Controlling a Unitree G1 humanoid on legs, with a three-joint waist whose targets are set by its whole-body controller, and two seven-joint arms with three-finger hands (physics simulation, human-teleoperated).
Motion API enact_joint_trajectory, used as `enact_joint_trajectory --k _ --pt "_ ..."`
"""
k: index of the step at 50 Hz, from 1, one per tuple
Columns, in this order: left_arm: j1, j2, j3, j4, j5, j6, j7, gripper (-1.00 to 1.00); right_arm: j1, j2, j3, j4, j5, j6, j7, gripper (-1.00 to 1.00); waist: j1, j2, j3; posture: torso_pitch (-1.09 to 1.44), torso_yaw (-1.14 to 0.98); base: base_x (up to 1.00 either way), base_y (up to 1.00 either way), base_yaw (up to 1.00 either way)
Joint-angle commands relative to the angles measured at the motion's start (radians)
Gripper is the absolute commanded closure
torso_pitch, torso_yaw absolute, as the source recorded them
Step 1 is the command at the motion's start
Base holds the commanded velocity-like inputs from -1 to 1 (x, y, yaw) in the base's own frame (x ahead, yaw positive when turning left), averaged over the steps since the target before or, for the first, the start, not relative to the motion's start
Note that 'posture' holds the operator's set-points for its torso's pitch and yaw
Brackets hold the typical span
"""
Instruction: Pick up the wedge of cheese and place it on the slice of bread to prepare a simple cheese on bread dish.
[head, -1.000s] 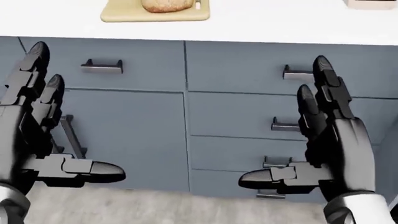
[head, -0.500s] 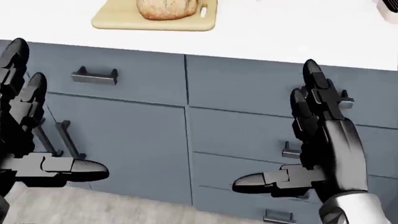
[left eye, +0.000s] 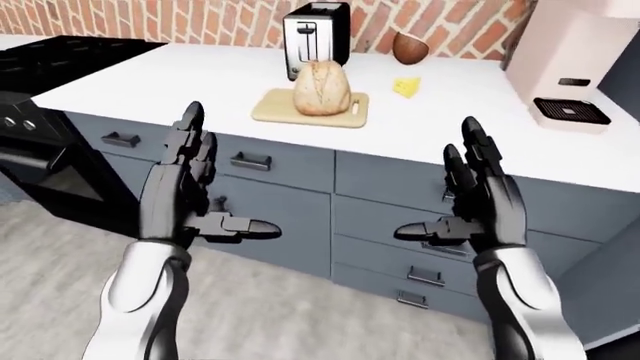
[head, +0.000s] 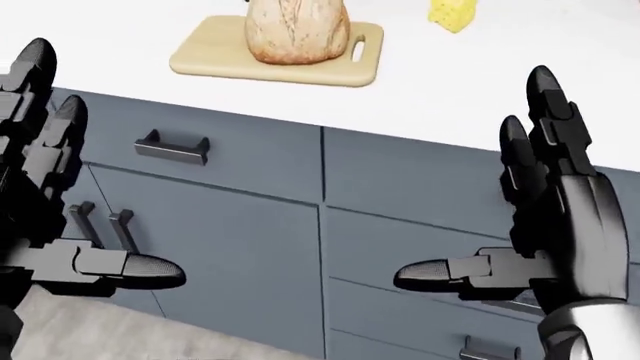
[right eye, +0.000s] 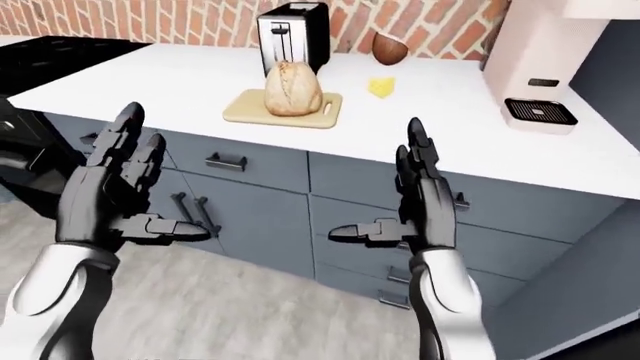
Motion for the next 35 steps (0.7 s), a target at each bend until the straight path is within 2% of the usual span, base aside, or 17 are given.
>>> enact_joint_trajectory --k 1,2,3,4,5,11,16,18,19,20,21,22,23,29,32,33,35 --pt "-0.024 0.011 0.014 -0.025 0.006 -0.019 0.007 -1.0 -0.02 -0.001 0.003 -0.026 0.009 -0.031 0.001 -1.0 0.002 0.013 -0.015 0.0 0.0 0.44 0.12 0.0" --pt "-0.024 0.01 0.011 -0.022 0.007 -0.022 0.008 -1.0 -0.02 0.0 0.003 -0.027 0.011 -0.03 -0.001 -1.0 0.004 0.052 -0.025 0.0 0.0 0.48 0.1 0.0" --pt "-0.022 0.008 0.008 -0.019 0.009 -0.027 0.008 -1.0 -0.018 -0.001 0.004 -0.029 0.012 -0.03 -0.002 -1.0 0.011 0.03 -0.019 0.0 0.0 0.53 0.09 0.0" --pt "-0.018 0.006 0.003 -0.017 0.012 -0.032 0.007 -1.0 -0.017 -0.001 0.003 -0.027 0.013 -0.035 -0.002 -1.0 0.007 0.021 0.005 0.0 0.0 0.58 0.09 0.0" --pt "-0.016 0.005 0.001 -0.016 0.014 -0.035 0.007 -1.0 -0.014 0.0 0.001 -0.021 0.015 -0.043 -0.002 -1.0 0.01 0.019 0.007 0.0 0.0 0.6 0.07 0.0" --pt "-0.007 -0.001 0.0 -0.007 0.021 -0.05 0.002 -1.0 -0.011 -0.006 -0.016 -0.033 0.03 -0.038 -0.008 -1.0 0.028 -0.007 -0.012 0.0 0.0 0.62 0.0 0.0" --pt "-0.013 -0.003 0.001 -0.01 0.021 -0.048 0.004 -1.0 -0.016 -0.012 -0.025 -0.032 0.038 -0.028 -0.018 -1.0 0.053 -0.048 -0.031 0.0 0.0 0.56 0.0 0.0" --pt "-0.017 -0.001 0.005 -0.014 0.017 -0.044 0.005 -1.0 -0.014 -0.012 -0.022 -0.03 0.038 -0.034 -0.018 -1.0 0.056 -0.08 -0.039 0.0 0.0 0.48 0.0 0.0" --pt "-0.016 0.001 0.006 -0.015 0.016 -0.044 0.004 -1.0 -0.012 -0.012 -0.022 -0.032 0.039 -0.035 -0.017 -1.0 0.052 -0.107 -0.049 0.0 0.0 0.5 0.0 0.0" --pt "-0.016 0.002 0.008 -0.015 0.015 -0.043 0.004 -1.0 -0.011 -0.012 -0.023 -0.039 0.04 -0.03 -0.018 -1.0 0.042 -0.092 -0.033 0.0 0.0 0.46 0.0 0.0" --pt "-0.017 0.004 0.012 -0.018 0.012 -0.039 0.004 -1.0 -0.011 -0.013 -0.027 -0.053 0.044 -0.019 -0.02 -1.0 0.041 -0.101 0.015 0.0 0.0 0.2 0.0 0.0" --pt "-0.018 0.006 0.015 -0.022 0.01 -0.036 0.004 -1.0 -0.011 -0.015 -0.031 -0.05 0.045 -0.025 -0.018 -1.0 0.038 -0.118 0.01 0.0 0.0 0.03 0.0 0.0" --pt "-0.02 0.007 0.018 -0.025 0.007 -0.031 0.005 -1.0 -0.012 -0.016 -0.033 -0.059 0.048 -0.02 -0.019 -1.0 0.033 -0.112 -0.008 0.0 0.0 0.0 0.0 0.0" --pt "-0.043 0.024 0.035 -0.046 -0.013 0.005 0.014 -1.0 -0.016 -0.02 -0.044 -0.068 0.055 -0.019 -0.023 -1.0 0.022 -0.085 0.005 0.0 0.0 0.0 0.0 0.0" --pt "-0.049 0.031 0.045 -0.055 -0.023 0.018 0.016 -1.0 -0.023 -0.026 -0.055 -0.095 0.063 0.009 -0.033 -1.0 0.026 -0.02 -0.029 0.0 0.0 0.0 0.0 0.0" --pt "-0.052 0.034 0.048 -0.058 -0.026 0.022 0.017 -1.0 -0.024 -0.027 -0.056 -0.095 0.064 0.01 -0.034 -1.0 0.016 -0.043 -0.03 0.0 0.0 0.0 0.0 0.0" --pt "-0.074 0.044 0.062 -0.054 -0.039 0.04 0.022 -1.0 -0.038 -0.033 -0.06 -0.095 0.065 0.023 -0.038 -1.0 0.021 -0.04 -0.032 0.0 0.0 0.0 0.0 0.0"
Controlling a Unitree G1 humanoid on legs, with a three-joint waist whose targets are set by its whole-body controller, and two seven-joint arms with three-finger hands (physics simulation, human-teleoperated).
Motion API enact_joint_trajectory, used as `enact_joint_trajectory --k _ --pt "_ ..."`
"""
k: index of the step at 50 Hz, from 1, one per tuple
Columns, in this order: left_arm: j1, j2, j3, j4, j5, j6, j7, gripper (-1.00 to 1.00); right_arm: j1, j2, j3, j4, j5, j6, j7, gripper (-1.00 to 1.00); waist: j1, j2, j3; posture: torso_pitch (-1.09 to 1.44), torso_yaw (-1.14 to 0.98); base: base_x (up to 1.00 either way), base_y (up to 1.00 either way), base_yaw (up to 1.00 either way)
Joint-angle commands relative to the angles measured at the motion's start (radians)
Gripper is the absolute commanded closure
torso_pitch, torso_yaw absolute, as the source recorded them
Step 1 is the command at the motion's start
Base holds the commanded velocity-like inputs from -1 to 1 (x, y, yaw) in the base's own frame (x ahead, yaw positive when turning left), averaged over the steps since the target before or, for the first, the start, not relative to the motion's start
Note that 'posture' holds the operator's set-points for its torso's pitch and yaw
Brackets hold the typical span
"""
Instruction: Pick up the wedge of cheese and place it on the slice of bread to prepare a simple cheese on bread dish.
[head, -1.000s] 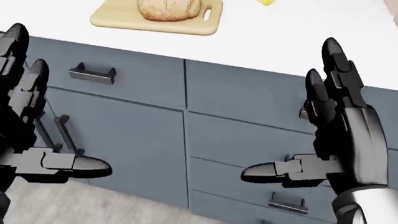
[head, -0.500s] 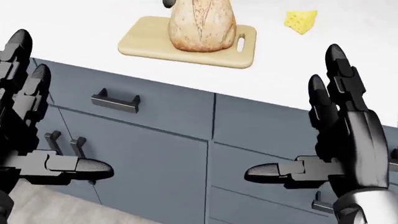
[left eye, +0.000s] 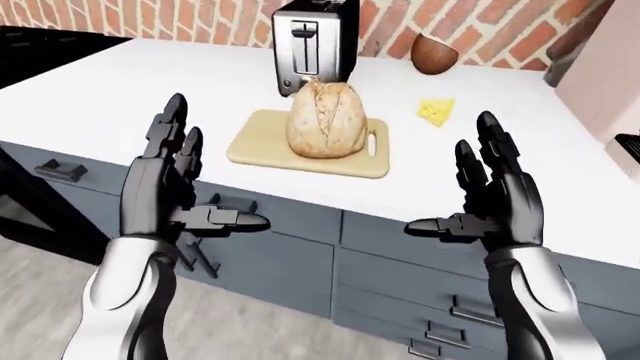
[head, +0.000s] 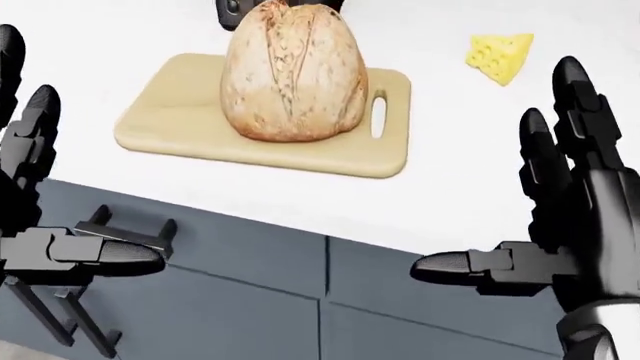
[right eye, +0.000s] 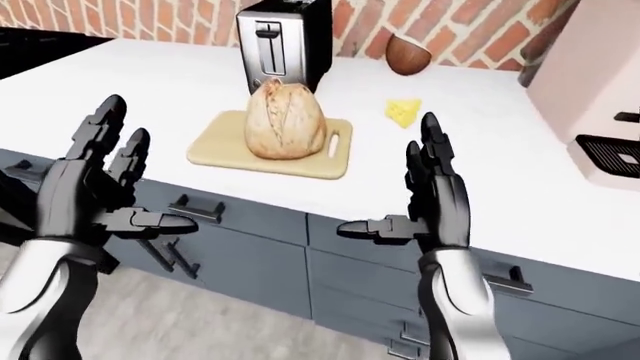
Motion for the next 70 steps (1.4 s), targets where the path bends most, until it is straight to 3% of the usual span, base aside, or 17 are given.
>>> enact_joint_trajectory --k 1,2,7,10,12,15,22,27,28,29,31,34,36,37,44,54,70 --pt "-0.043 0.017 0.011 -0.038 -0.017 -0.012 0.009 -1.0 -0.031 -0.013 -0.015 -0.052 0.003 -0.019 -0.007 -1.0 -0.004 0.018 -0.03 0.0 0.0 0.02 0.0 0.0" --pt "-0.043 0.019 0.009 -0.04 -0.02 -0.012 0.011 -1.0 -0.032 -0.013 -0.017 -0.054 0.005 -0.016 -0.009 -1.0 0.002 0.029 -0.051 0.0 0.0 0.08 0.0 0.0" --pt "-0.04 0.025 0.011 -0.041 -0.028 -0.014 0.015 -1.0 -0.034 -0.016 -0.023 -0.068 0.012 -0.005 -0.017 -1.0 0.008 0.019 -0.029 0.0 0.0 0.1 0.0 0.0" --pt "-0.042 0.028 0.012 -0.042 -0.031 -0.013 0.017 -1.0 -0.037 -0.019 -0.03 -0.071 0.019 0.001 -0.02 -1.0 0.004 -0.018 -0.018 0.0 0.0 0.11 0.0 0.0" --pt "-0.043 0.03 0.011 -0.041 -0.032 -0.014 0.017 -1.0 -0.037 -0.019 -0.031 -0.068 0.021 -0.001 -0.022 -1.0 -0.001 -0.074 -0.04 0.0 0.0 0.15 0.0 0.0" --pt "-0.042 0.03 0.013 -0.045 -0.035 -0.012 0.019 -1.0 -0.036 -0.02 -0.034 -0.073 0.025 0.002 -0.024 -1.0 -0.002 -0.062 -0.008 0.0 0.0 0.34 0.0 0.0" --pt "-0.036 0.03 0.019 -0.054 -0.042 -0.007 0.022 -1.0 -0.033 -0.022 -0.035 -0.07 0.029 -0.003 -0.025 -1.0 -0.007 -0.004 -0.007 0.0 0.0 0.36 0.0 0.0" --pt "-0.034 0.031 0.021 -0.062 -0.047 -0.001 0.024 -1.0 -0.032 -0.025 -0.044 -0.076 0.037 0.001 -0.028 -1.0 -0.017 0.085 -0.029 0.0 0.0 0.35 0.0 0.0" --pt "-0.033 0.032 0.022 -0.062 -0.047 -0.001 0.024 -1.0 -0.03 -0.025 -0.045 -0.078 0.039 -0.001 -0.027 -1.0 -0.006 0.068 -0.015 0.0 0.0 0.35 0.0 0.0" --pt "-0.033 0.033 0.023 -0.064 -0.048 0.001 0.024 -1.0 -0.031 -0.026 -0.047 -0.092 0.042 0.009 -0.029 -1.0 -0.012 0.076 0.003 0.0 0.0 0.1 0.0 0.0" --pt "-0.036 0.035 0.027 -0.068 -0.053 0.007 0.025 -1.0 -0.032 -0.03 -0.057 -0.102 0.048 0.009 -0.028 -1.0 -0.014 0.057 -0.022 0.0 0.0 0.0 0.0 0.0" --pt "-0.035 0.032 0.016 -0.067 -0.05 0.003 0.029 -1.0 -0.039 -0.033 -0.067 -0.112 0.059 0.025 -0.038 -1.0 -0.007 0.015 -0.008 0.0 0.0 0.0 0.0 0.0" --pt "-0.035 0.033 0.016 -0.07 -0.05 0.006 0.027 -1.0 -0.041 -0.034 -0.066 -0.113 0.061 0.029 -0.041 -1.0 -0.001 -0.033 -0.012 0.0 0.0 0.0 0.0 0.0" --pt "-0.036 0.033 0.017 -0.066 -0.05 0.004 0.026 -1.0 -0.041 -0.034 -0.068 -0.115 0.064 0.031 -0.044 -1.0 0.004 -0.018 -0.017 0.0 0.0 0.0 0.0 0.0" --pt "-0.03 0.037 0.035 -0.068 -0.06 0.004 0.021 -1.0 -0.054 -0.043 -0.083 -0.129 0.087 0.049 -0.065 -1.0 -0.005 -0.002 -0.038 0.0 0.0 0.0 0.0 0.0" --pt "-0.04 0.052 0.046 -0.065 -0.074 0.01 0.027 -1.0 -0.16 -0.118 -0.151 -0.124 0.166 0.153 -0.112 -1.0 -0.004 0.001 -0.032 0.0 0.0 0.0 0.0 0.0" --pt "-0.031 0.046 0.038 -0.054 -0.064 -0.006 0.022 -1.0 -0.414 -0.249 -0.101 0.214 0.029 0.166 -0.138 -1.0 0.012 -0.013 -0.023 0.0 0.0 0.0 0.0 0.0"
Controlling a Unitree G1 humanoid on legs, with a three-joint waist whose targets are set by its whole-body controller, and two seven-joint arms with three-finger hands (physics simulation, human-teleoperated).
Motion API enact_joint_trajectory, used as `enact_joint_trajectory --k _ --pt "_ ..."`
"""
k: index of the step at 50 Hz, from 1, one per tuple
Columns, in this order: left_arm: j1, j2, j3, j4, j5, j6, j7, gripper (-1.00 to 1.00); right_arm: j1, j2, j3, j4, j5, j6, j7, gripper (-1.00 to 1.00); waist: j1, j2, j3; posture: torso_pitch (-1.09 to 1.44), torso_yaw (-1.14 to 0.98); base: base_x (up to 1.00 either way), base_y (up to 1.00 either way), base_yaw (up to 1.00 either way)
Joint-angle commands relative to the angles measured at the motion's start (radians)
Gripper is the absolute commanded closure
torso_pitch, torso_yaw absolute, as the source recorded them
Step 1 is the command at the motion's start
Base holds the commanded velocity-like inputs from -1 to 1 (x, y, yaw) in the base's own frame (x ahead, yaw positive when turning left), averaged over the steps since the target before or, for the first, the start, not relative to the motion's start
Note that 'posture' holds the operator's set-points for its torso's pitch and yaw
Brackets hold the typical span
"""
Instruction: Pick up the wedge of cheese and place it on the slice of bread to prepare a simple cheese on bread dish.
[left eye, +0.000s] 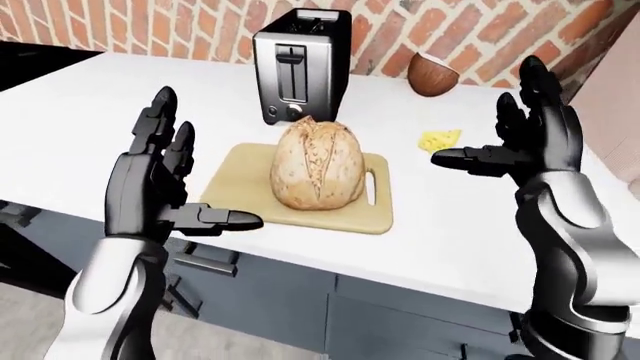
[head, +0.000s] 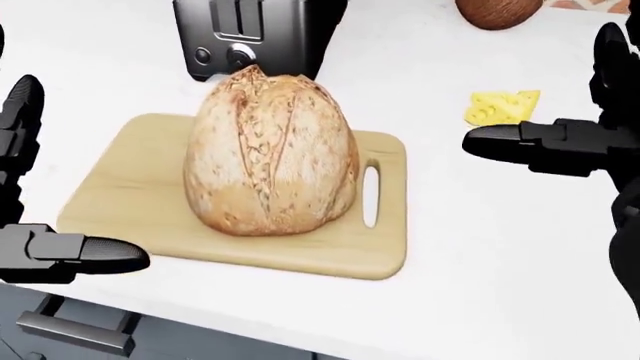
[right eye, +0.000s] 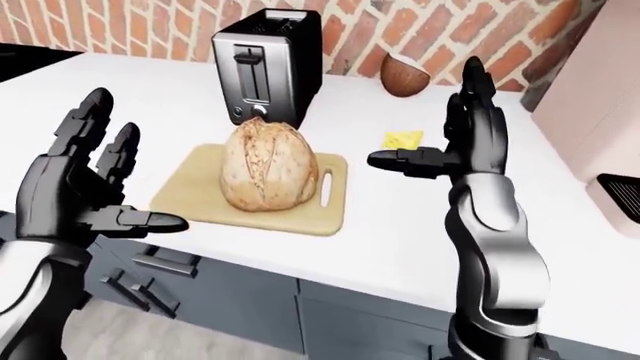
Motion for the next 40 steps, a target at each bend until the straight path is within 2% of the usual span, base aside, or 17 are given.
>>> enact_joint_trajectory --k 1,5,11,14,24,33,40 --pt "-0.02 0.006 0.002 -0.022 0.002 -0.037 -0.001 -1.0 -0.051 -0.022 -0.009 0.007 -0.026 -0.038 0.001 -1.0 0.001 0.001 -0.018 0.0 0.0 0.0 0.0 0.0" --pt "-0.017 0.006 0.006 -0.018 0.001 -0.042 -0.002 -1.0 -0.115 -0.044 0.008 0.16 -0.073 -0.096 0.005 -1.0 0.001 0.0 -0.02 0.0 0.0 0.0 0.0 0.0" --pt "-0.012 0.008 0.011 0.001 0.0 -0.063 -0.006 -1.0 -0.217 -0.059 0.066 0.346 -0.193 -0.171 0.001 -1.0 0.001 0.001 -0.025 0.0 0.0 0.0 0.0 0.0" --pt "-0.008 0.008 0.025 -0.004 -0.01 -0.066 -0.007 -1.0 -0.26 -0.051 0.088 0.443 -0.266 -0.213 0.005 -1.0 0.0 0.005 -0.027 0.0 0.0 0.0 0.0 0.0" --pt "-0.009 0.011 0.017 0.022 -0.009 -0.09 -0.003 -1.0 -0.408 -0.007 0.129 0.694 -0.362 -0.325 0.005 -1.0 -0.009 0.019 -0.034 0.0 0.0 0.0 0.0 0.0" --pt "-0.016 0.022 0.034 0.009 -0.029 -0.066 0.002 -1.0 -0.462 0.023 0.155 0.848 -0.4 -0.402 -0.005 -1.0 -0.014 0.026 -0.037 0.0 0.0 0.0 0.0 0.0" --pt "-0.028 0.033 0.061 -0.01 -0.061 -0.035 0.018 -1.0 -0.473 0.017 0.156 0.951 -0.439 -0.457 -0.014 -1.0 -0.013 0.026 -0.04 0.0 0.0 0.0 0.0 0.0"
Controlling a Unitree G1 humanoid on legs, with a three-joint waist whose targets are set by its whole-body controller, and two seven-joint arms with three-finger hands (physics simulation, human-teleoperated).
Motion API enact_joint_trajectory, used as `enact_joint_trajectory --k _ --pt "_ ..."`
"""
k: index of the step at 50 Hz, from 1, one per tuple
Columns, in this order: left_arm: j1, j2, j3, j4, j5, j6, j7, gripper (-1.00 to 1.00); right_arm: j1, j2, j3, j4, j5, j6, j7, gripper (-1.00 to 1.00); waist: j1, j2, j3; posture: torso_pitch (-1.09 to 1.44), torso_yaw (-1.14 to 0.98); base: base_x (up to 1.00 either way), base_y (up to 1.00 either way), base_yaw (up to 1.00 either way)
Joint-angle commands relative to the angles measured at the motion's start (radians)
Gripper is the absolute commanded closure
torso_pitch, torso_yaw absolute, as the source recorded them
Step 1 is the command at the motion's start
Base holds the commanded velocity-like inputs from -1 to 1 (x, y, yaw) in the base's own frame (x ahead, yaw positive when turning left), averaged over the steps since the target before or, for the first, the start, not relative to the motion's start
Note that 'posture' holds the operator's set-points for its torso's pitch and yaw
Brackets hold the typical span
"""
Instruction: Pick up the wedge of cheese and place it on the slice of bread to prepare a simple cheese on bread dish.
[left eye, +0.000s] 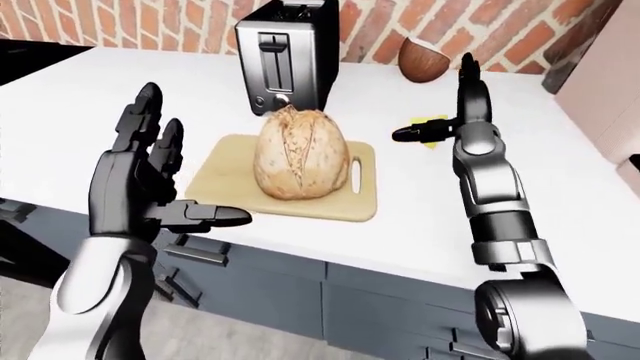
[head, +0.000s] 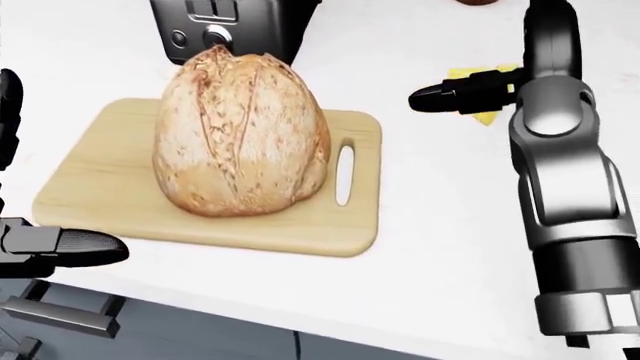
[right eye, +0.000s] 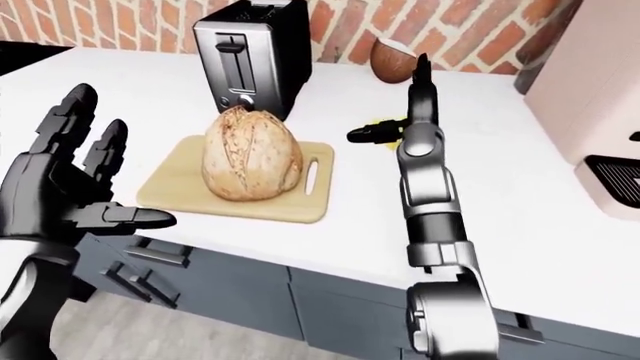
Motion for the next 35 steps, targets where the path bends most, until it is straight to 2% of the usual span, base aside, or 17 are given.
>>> enact_joint_trajectory --k 1,10,25,35 --pt "-0.02 0.012 0.008 -0.029 -0.011 -0.026 0.011 -1.0 -0.045 -0.016 -0.007 -0.019 -0.023 -0.051 -0.014 -1.0 -0.001 0.0 -0.027 0.0 0.0 0.0 0.0 0.0" --pt "-0.013 0.02 0.008 -0.021 -0.024 -0.04 0.021 -1.0 -0.052 -0.019 -0.004 0.036 -0.063 -0.075 -0.022 -1.0 0.001 0.001 -0.027 0.0 0.0 0.0 0.0 0.0" --pt "-0.01 0.018 0.003 -0.012 -0.022 -0.05 0.024 -1.0 -0.028 -0.028 -0.005 0.068 -0.108 -0.02 -0.009 -1.0 0.007 -0.007 -0.022 0.0 0.0 0.0 0.0 0.0" --pt "-0.008 0.016 0.004 -0.011 -0.022 -0.056 0.023 -1.0 -0.024 -0.033 -0.006 0.138 -0.11 -0.056 -0.023 -1.0 0.01 -0.012 -0.019 0.0 0.0 0.0 0.0 0.0"
